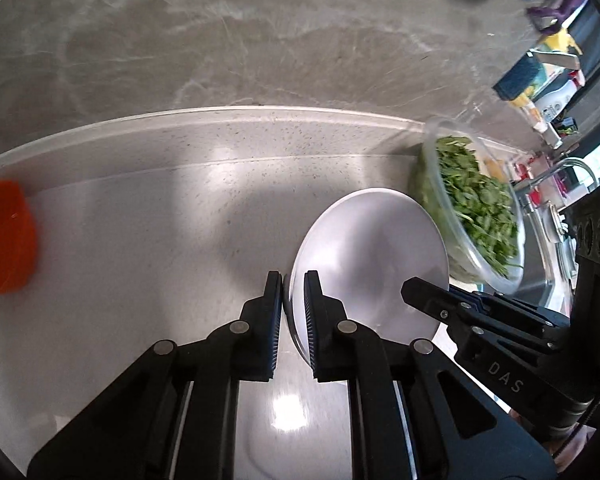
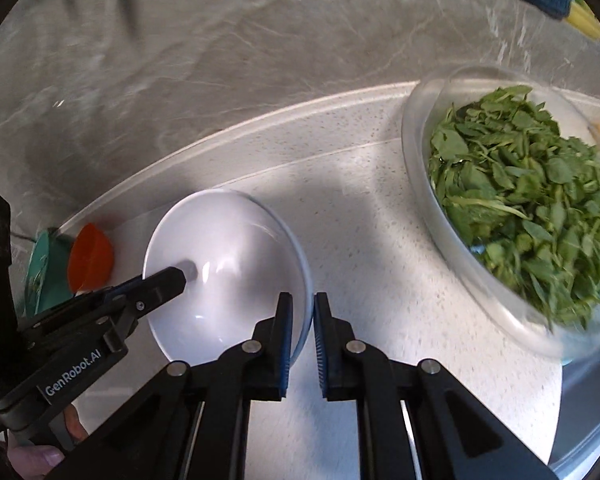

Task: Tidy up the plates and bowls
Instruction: 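Carry the small white bowl into the patterned bowl, open both grippers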

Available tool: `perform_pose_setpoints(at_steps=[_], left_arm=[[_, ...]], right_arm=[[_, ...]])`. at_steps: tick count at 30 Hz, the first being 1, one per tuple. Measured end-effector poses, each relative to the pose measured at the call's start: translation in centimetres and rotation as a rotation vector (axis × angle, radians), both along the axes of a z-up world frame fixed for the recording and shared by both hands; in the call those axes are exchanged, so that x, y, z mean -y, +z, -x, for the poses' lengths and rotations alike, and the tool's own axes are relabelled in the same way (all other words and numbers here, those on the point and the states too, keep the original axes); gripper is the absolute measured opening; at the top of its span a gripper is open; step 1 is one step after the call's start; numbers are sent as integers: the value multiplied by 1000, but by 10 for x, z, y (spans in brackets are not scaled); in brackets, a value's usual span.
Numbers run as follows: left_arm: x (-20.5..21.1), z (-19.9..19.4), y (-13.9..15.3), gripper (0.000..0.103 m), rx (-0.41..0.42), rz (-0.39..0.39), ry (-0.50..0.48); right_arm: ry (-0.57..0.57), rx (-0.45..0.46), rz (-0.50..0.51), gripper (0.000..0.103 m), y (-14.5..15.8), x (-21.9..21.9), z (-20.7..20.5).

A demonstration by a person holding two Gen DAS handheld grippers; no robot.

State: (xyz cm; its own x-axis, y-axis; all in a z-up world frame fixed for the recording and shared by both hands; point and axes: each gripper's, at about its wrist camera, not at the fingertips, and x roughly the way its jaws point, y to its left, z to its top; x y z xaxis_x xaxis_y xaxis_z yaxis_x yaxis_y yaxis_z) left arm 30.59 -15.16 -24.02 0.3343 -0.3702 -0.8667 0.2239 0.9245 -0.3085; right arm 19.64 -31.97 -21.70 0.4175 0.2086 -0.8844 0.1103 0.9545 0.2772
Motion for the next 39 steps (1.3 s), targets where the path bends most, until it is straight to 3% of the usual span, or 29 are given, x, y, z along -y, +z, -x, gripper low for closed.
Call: perform_pose_setpoints(at_steps=[5, 10, 19, 28, 39], left_arm=[[-9, 47, 25, 10, 48, -30, 2], [-31, 97, 39, 10, 64, -1, 25], [-81, 195, 58, 10, 82, 0, 37], [-122, 260, 44, 10, 28, -20, 47], [-155, 295, 6, 10, -61, -50, 57]], right_arm=[[31, 30, 10, 12, 23, -15, 32], [62, 60, 27, 12, 41, -27, 66], [143, 69, 42, 12, 47, -67, 128], [209, 40, 34, 12, 42, -103, 172], [265, -68, 20, 12, 9, -132, 198]])
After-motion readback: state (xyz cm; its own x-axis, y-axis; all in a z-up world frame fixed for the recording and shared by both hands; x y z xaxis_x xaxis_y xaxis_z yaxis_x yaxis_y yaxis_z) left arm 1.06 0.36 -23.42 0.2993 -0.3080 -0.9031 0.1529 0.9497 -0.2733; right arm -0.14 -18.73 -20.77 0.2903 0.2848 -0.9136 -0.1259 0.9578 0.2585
